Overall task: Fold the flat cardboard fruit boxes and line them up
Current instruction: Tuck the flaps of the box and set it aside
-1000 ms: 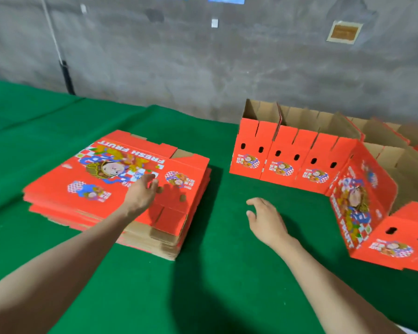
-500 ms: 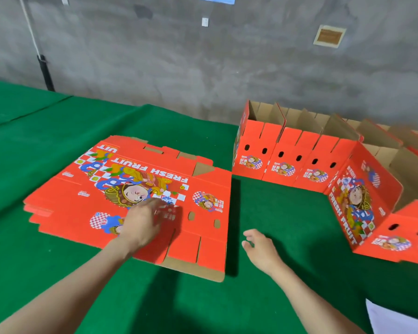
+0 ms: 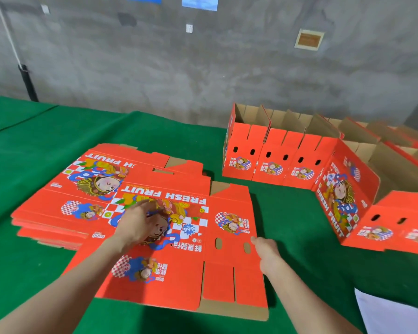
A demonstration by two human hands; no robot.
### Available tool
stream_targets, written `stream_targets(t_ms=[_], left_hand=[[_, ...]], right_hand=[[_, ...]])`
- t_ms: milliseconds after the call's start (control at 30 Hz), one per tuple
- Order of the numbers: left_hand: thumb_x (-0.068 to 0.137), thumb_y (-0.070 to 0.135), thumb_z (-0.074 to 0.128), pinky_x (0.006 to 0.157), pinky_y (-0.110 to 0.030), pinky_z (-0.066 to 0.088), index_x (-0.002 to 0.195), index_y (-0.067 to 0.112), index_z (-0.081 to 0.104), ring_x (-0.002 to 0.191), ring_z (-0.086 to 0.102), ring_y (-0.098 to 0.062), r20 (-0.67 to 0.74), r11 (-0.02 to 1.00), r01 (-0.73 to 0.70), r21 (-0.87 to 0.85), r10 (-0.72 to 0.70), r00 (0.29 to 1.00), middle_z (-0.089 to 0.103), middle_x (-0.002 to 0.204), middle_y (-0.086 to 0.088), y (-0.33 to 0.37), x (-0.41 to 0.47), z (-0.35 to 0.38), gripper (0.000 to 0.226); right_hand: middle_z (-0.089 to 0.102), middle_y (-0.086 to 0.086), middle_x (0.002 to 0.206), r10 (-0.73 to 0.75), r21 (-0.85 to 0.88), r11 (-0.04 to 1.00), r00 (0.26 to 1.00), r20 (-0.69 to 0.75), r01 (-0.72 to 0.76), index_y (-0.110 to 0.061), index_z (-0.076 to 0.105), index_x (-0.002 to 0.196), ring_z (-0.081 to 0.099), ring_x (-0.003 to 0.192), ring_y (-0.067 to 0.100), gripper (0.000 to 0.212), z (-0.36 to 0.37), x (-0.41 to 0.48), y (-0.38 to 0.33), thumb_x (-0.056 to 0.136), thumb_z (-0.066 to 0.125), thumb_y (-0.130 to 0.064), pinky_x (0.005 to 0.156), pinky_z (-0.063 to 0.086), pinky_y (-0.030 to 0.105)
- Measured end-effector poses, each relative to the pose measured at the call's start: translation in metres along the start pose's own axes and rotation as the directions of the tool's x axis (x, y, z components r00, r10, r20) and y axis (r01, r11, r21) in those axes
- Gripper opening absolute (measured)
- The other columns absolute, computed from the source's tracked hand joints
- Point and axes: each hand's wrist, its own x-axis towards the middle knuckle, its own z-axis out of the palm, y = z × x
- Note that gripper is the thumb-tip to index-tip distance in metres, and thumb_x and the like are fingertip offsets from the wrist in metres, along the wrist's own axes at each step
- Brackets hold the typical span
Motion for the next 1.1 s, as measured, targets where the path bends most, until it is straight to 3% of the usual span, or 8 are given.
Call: stream_targets(t_ms=[267,400,500,600,700,767,833,1100], left_hand=[[0.079,0.02,0.075,0.102,-0.048,0.038,0.129,-0.007,0.047,0.119,0.048,-0.042,-0.27,0.959,0.199,-0.204,-0.25,0.93,0.048,0.131,-0.028,-0.008,0.029,-0.018,0.063],[0.088,0.017,0.063,0.062,-0.03,0.056,0.108,0.006,0.062,0.066,0.066,-0.017,0.147,0.385,0.259,-0.886,-0.298,0.943,0.068,0.094,-0.008,0.022,0.041,-0.049,0.023],[0.079,0.011,0.065,0.054,-0.026,0.056,0.088,0.012,0.066,0.059,0.068,-0.014,0.158,0.325,0.196,-0.925,-0.14,0.978,0.072,0.074,-0.004,0.046,0.03,-0.05,0.009],[0.074,0.015,0.065,0.059,-0.031,0.058,0.09,0.012,0.067,0.066,0.07,-0.018,0.113,0.291,0.118,-0.949,-0.034,0.993,0.074,0.079,-0.006,0.067,0.015,-0.043,0.017],[0.075,0.015,0.064,0.057,-0.031,0.058,0.094,0.011,0.065,0.064,0.07,-0.018,0.064,0.284,0.063,-0.957,-0.006,0.998,0.074,0.078,-0.006,0.086,0.002,-0.038,0.019],[0.075,0.016,0.064,0.057,-0.03,0.058,0.096,0.012,0.064,0.064,0.07,-0.017,0.013,0.284,0.013,-0.959,-0.001,1.0,0.074,0.078,-0.004,0.1,-0.005,-0.037,0.021],[0.075,0.015,0.063,0.057,-0.029,0.058,0.094,0.014,0.064,0.064,0.07,-0.015,-0.024,0.289,-0.028,-0.957,0.016,1.0,0.074,0.078,-0.003,0.112,-0.013,-0.038,0.019],[0.077,0.014,0.06,0.06,-0.02,0.056,0.088,0.023,0.074,0.07,0.069,-0.009,-0.149,0.3,-0.173,-0.938,0.102,0.984,0.074,0.081,0.003,0.141,-0.052,-0.032,0.02]], right_hand=[[0.056,0.009,0.074,-0.236,0.357,0.898,0.966,-0.1,0.257,-0.011,0.061,0.069,0.047,0.068,0.02,0.021,-0.066,-0.004,-0.01,0.089,0.055,-0.006,0.064,0.037,0.032],[0.052,0.007,0.064,-0.317,0.286,0.891,0.934,-0.168,0.354,-0.01,0.056,0.064,0.044,0.058,0.017,0.026,-0.109,-0.008,-0.018,0.088,0.05,-0.005,0.056,0.036,0.029],[0.048,0.016,0.066,-0.41,0.141,0.895,0.906,-0.11,0.422,-0.001,0.053,0.07,0.042,0.062,0.02,0.017,-0.134,-0.015,-0.019,0.085,0.047,-0.003,0.057,0.034,0.032],[0.057,0.005,0.084,-0.634,-0.125,0.771,0.772,-0.056,0.624,-0.011,0.061,0.083,0.051,0.079,0.014,0.012,-0.153,-0.03,-0.029,0.082,0.051,-0.005,0.073,0.042,0.039],[0.045,0.006,0.137,-0.825,-0.266,0.565,0.537,-0.175,0.781,-0.006,0.042,0.138,0.041,0.128,0.019,0.055,-0.162,-0.055,-0.052,0.086,0.057,0.002,0.11,0.032,0.04],[0.047,0.012,0.135,-0.95,-0.392,0.31,0.298,-0.094,0.866,-0.001,0.043,0.136,0.045,0.122,0.023,0.055,-0.16,-0.071,-0.071,0.085,0.059,0.006,0.104,0.036,0.038],[0.05,0.008,0.125,-0.977,-0.423,0.165,0.207,0.056,0.891,-0.004,0.047,0.134,0.053,0.098,0.016,0.051,-0.155,-0.086,-0.09,0.085,0.061,0.003,0.087,0.042,0.028],[0.06,-0.001,0.084,-0.8,-0.356,0.407,0.516,0.306,0.841,-0.018,0.05,0.105,0.057,0.056,0.013,0.032,-0.166,-0.1,-0.117,0.083,0.071,-0.022,0.053,0.041,0.022]])
